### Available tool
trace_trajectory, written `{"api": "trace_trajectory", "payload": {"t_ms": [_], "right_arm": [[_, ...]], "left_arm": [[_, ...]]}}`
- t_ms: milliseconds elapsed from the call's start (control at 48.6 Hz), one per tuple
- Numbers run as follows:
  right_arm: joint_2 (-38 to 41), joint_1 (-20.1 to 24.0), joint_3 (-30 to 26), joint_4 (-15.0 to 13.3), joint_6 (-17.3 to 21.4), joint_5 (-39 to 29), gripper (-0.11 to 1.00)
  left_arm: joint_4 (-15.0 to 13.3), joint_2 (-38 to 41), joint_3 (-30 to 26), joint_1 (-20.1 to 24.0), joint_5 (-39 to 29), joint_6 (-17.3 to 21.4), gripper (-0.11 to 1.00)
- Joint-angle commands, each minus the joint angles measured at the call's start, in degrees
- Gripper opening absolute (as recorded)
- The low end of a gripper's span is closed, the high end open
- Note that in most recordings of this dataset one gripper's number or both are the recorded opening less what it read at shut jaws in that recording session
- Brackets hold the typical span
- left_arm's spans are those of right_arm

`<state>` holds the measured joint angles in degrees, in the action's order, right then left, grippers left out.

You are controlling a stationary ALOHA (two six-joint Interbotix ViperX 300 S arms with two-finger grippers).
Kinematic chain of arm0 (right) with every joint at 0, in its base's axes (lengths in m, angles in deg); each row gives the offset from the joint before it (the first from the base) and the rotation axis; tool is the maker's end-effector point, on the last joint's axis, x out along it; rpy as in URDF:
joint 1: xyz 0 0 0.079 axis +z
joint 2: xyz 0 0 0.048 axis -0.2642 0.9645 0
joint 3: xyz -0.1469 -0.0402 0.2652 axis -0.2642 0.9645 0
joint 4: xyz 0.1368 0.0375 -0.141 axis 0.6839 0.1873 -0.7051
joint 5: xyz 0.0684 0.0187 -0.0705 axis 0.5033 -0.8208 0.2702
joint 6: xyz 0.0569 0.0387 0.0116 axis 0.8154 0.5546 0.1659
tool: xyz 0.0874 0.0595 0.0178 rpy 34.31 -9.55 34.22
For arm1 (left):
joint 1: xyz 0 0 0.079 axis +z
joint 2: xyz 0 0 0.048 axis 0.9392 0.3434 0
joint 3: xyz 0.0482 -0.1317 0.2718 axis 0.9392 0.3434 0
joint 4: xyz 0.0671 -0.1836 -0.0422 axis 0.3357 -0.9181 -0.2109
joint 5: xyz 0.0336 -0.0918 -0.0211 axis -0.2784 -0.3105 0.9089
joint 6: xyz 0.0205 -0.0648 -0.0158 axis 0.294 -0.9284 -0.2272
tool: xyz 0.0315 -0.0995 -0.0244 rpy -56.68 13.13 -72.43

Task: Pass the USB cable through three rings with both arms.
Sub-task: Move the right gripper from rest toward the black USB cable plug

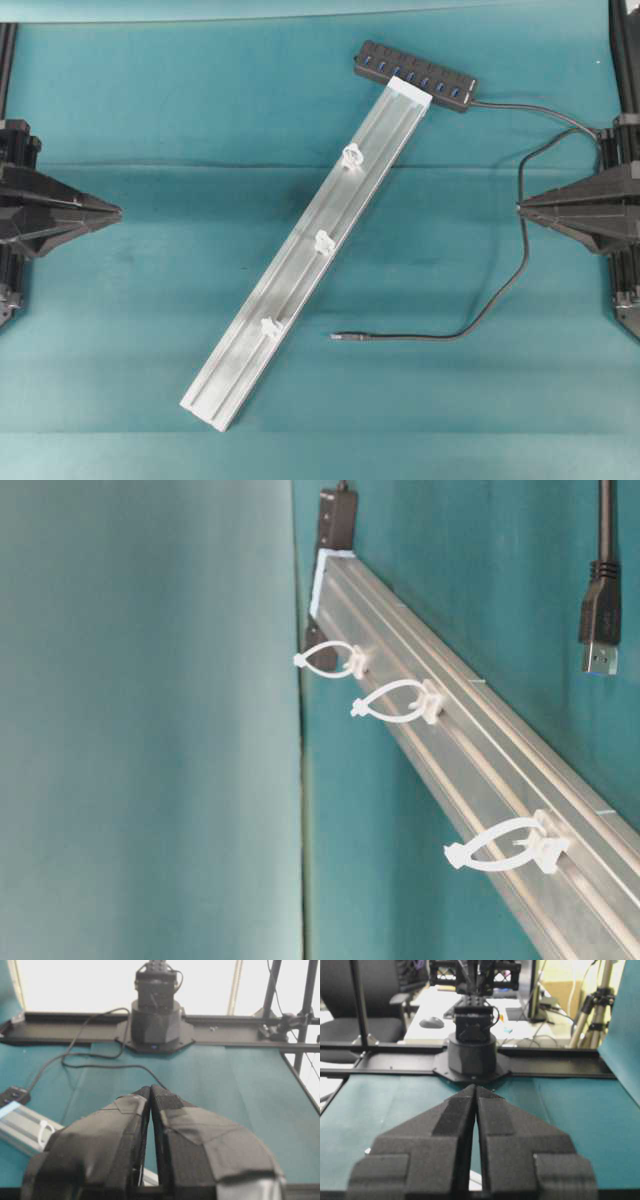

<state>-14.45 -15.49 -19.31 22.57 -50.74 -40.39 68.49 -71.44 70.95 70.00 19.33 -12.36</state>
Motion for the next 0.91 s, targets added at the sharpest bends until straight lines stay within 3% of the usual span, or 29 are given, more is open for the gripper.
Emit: {"api": "trace_trajectory", "payload": {"t_ms": [0, 82, 144, 371, 638, 885], "right_arm": [[0.7, 0.26, -1.32, 0.44, 1.85, 0.26, 0.09], [2.46, 0.09, -4.22, 6.15, 2.9, -4.31, 0.03], [3.96, -0.09, -6.24, 8.53, 3.96, -8.79, 0.0], [9.4, 1.14, -11.34, 8.96, 7.03, -21.97, 0.0], [20.74, 3.43, -18.46, 8.96, 12.3, -34.72, 0.0], [32.7, 4.48, -26.19, 8.88, 12.74, -47.29, 0.0]], "left_arm": [[0.97, 0.44, -2.11, -0.7, 0.35, -1.05, 0.14], [1.05, 0.44, -3.25, -0.97, 0.26, -1.23, 0.08], [1.05, 0.44, -4.13, -1.14, -0.35, -1.23, 0.01], [1.05, 0.53, -6.77, -1.41, -5.54, -0.62, -0.01], [1.05, 0.79, -7.47, -1.32, -5.54, -0.79, -0.01], [1.05, 1.32, -7.47, -1.05, -5.54, -1.05, -0.01]]}}
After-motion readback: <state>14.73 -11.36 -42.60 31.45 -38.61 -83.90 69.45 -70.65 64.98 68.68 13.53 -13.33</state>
